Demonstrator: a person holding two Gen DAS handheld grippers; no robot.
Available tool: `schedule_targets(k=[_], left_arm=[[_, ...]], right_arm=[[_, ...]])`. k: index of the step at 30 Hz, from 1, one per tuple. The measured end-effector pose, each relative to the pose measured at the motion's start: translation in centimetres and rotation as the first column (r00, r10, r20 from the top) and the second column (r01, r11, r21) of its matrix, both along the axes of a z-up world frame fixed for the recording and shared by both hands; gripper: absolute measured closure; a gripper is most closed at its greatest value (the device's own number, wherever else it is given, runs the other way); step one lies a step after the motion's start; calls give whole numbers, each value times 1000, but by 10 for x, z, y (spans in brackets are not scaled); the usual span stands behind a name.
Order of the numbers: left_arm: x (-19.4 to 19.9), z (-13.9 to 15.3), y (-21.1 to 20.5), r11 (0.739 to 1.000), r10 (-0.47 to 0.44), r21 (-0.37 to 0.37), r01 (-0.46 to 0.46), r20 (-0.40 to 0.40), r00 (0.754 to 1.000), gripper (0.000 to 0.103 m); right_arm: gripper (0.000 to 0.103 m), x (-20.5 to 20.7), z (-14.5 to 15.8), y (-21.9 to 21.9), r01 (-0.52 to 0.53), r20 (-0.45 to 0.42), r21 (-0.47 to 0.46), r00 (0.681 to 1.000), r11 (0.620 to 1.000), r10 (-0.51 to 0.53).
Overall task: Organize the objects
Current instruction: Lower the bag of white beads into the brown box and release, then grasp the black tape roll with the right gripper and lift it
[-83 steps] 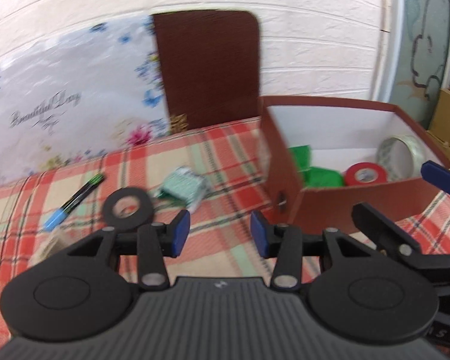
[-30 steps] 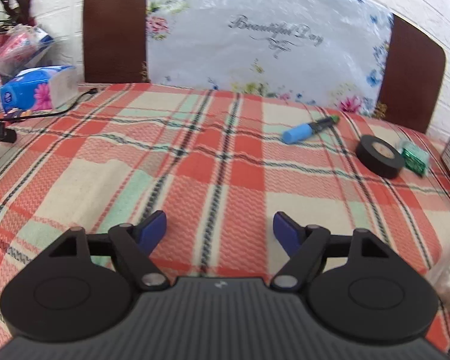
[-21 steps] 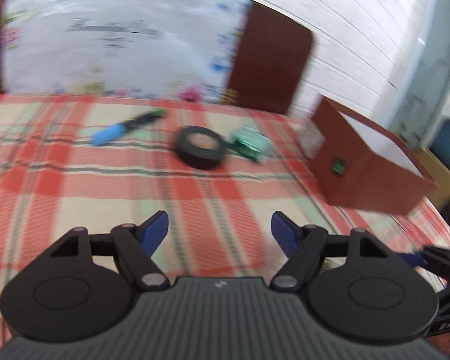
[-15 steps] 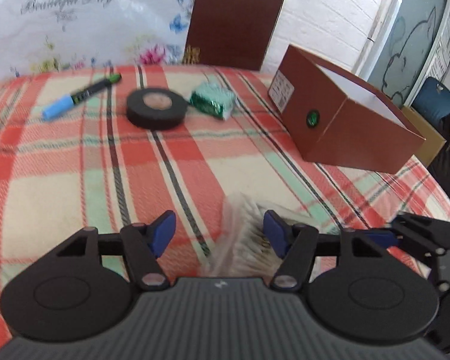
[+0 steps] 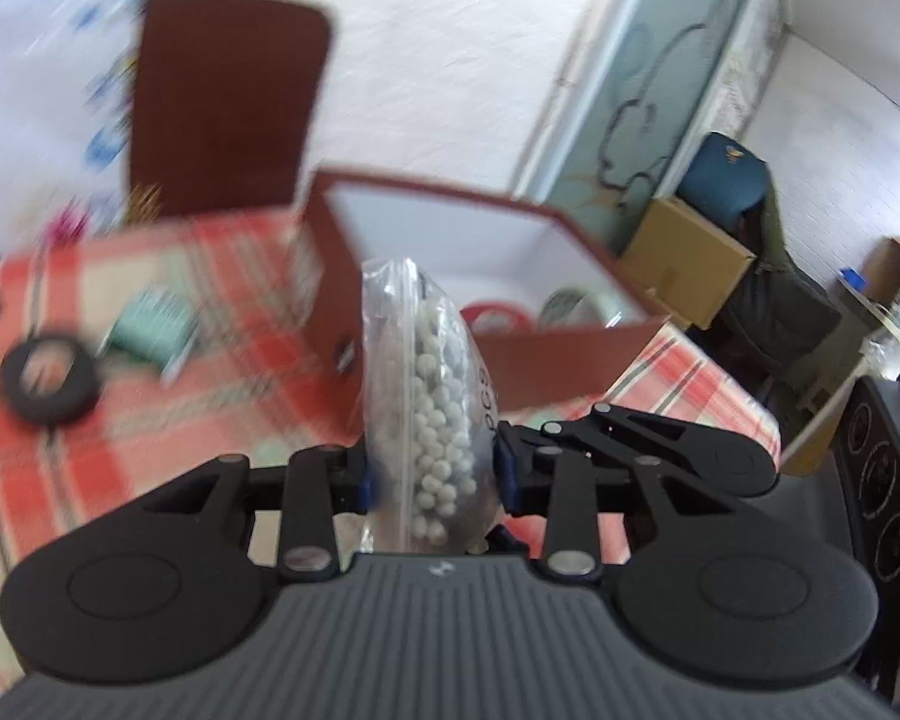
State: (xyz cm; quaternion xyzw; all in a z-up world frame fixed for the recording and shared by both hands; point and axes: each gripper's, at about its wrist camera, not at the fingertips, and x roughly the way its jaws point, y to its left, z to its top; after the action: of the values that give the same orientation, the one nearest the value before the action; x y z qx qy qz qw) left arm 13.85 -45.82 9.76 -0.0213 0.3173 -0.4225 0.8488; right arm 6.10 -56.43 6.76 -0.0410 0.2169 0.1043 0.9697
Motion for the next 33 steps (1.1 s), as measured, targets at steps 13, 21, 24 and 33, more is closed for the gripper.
schedule_targets(k=[13, 21, 24, 33], left_arm=[[68, 1, -174, 968, 55, 231, -102, 201, 978, 20], [53, 12, -129, 964, 133, 194, -183, 245, 960, 20], [45, 16, -105, 951, 187, 195, -239, 253, 949, 20], [26, 3, -10, 871, 371, 238, -429, 253, 893, 19]], right_arm=[[34, 92, -4, -136, 409, 8, -97, 912, 908, -410], [32, 61, -6, -149, 421, 31, 13, 906, 907, -421], [31, 40, 1, -140, 429, 63, 45, 900, 902, -431], [30, 2, 15, -80, 361, 104, 144, 920, 921, -377]])
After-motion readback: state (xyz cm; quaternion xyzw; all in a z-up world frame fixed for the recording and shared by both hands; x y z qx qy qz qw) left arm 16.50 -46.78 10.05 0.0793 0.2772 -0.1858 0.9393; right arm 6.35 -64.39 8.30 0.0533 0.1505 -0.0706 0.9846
